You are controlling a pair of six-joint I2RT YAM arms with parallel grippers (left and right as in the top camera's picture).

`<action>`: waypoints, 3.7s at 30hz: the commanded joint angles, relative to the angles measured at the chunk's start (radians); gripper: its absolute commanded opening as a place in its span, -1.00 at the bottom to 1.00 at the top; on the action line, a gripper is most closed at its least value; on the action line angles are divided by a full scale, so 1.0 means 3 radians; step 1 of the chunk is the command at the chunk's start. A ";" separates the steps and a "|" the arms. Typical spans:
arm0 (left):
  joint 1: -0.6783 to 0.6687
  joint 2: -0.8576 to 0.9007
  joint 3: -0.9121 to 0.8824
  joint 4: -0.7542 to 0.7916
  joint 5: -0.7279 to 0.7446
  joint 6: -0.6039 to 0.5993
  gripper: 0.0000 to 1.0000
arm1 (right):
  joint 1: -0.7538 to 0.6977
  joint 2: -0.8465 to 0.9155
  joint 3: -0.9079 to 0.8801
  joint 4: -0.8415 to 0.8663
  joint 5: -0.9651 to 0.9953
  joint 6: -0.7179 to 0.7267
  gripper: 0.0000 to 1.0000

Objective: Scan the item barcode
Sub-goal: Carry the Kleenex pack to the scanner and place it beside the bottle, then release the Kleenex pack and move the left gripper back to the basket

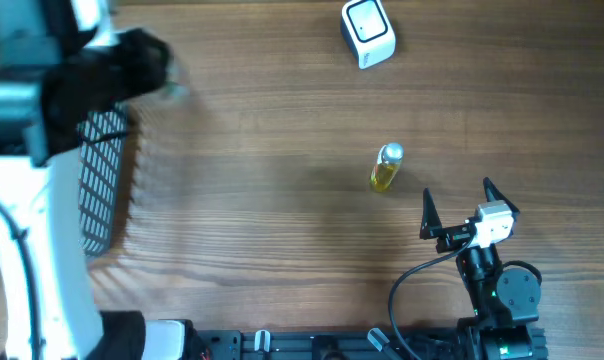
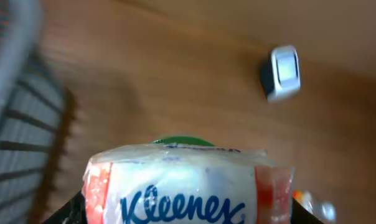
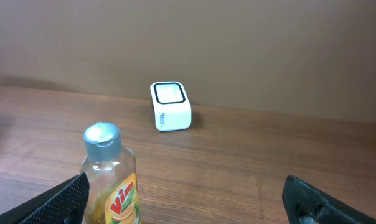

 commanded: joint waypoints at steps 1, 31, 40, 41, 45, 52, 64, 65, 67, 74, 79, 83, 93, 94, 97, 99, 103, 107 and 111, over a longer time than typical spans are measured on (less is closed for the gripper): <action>-0.0496 0.0211 -0.0159 0.0019 -0.0001 -0.0217 -0.07 | 0.0010 0.0003 -0.0003 0.0010 -0.0047 0.0065 0.99; -0.2166 0.0914 -0.2488 0.2332 -0.1015 -0.1429 -0.09 | 0.0010 0.0003 -0.0003 0.0010 -0.0047 0.0065 1.00; -0.2369 0.1132 -0.2491 0.2497 -0.1160 -0.1428 0.07 | 0.0010 0.0003 -0.0003 0.0010 -0.0047 0.0065 0.99; -0.2369 0.1136 -0.2495 0.2497 -0.1160 -0.1428 0.08 | 0.0010 0.0003 -0.0003 0.0010 -0.0047 0.0065 0.99; -0.2379 0.1179 -0.2495 0.2496 -0.1158 -0.1428 0.16 | 0.0010 0.0003 -0.0003 0.0010 -0.0047 0.0064 0.99; -0.2393 0.1172 -0.2483 0.2499 -0.1146 -0.1427 1.00 | 0.0010 0.0003 -0.0003 0.0010 -0.0047 0.0066 0.99; -0.2195 0.0463 -0.2293 0.2508 -0.1160 -0.1291 1.00 | 0.0010 0.0003 -0.0003 0.0010 -0.0047 0.0065 0.99; -0.2149 0.0420 -0.2293 0.2506 -0.1158 -0.1235 1.00 | 0.0010 0.0003 -0.0003 0.0010 -0.0047 0.0066 0.99; -0.2022 0.0343 -0.2293 0.2467 -0.1157 -0.1158 1.00 | 0.0010 0.0003 -0.0003 0.0010 -0.0047 0.0064 0.99; -0.1560 0.0347 -0.2295 0.2050 -0.1158 -0.1015 0.64 | 0.0010 0.0003 -0.0003 0.0010 -0.0047 0.0065 0.99; -0.1361 0.0350 -0.2398 0.1918 -0.1132 -0.0745 0.03 | 0.0010 0.0003 -0.0003 0.0010 -0.0047 0.0066 1.00; -0.1356 0.0350 -0.2571 0.2013 -0.1087 -0.0697 -0.92 | 0.0010 0.0003 -0.0003 0.0010 -0.0047 0.0065 0.99; -0.1361 0.0367 -0.3137 0.2780 -0.0168 -0.0525 -0.92 | 0.0010 0.0003 -0.0003 0.0010 -0.0047 0.0066 0.99; -0.1362 0.0373 -0.3146 0.2773 -0.0106 -0.0521 -0.92 | 0.0010 0.0003 -0.0003 0.0010 -0.0047 0.0064 0.99; -0.1373 0.0427 -0.3154 0.2731 -0.0070 -0.0523 -0.92 | 0.0010 0.0003 -0.0003 0.0010 -0.0047 0.0065 0.99; -0.1390 0.0476 -0.3155 0.2731 -0.0070 -0.0523 -0.92 | 0.0010 0.0003 -0.0003 0.0010 -0.0047 0.0064 0.99; -0.1472 0.0636 -0.3155 0.2773 -0.0070 -0.0521 -0.92 | 0.0010 0.0003 -0.0003 0.0010 -0.0047 0.0065 0.99; -0.1581 0.0740 -0.3155 0.2804 -0.0070 -0.0523 -0.92 | 0.0010 0.0003 -0.0003 0.0010 -0.0047 0.0066 0.99; -0.1713 0.0805 -0.3155 0.2873 -0.0071 -0.0521 -0.92 | 0.0010 0.0003 -0.0003 0.0010 -0.0047 0.0066 0.99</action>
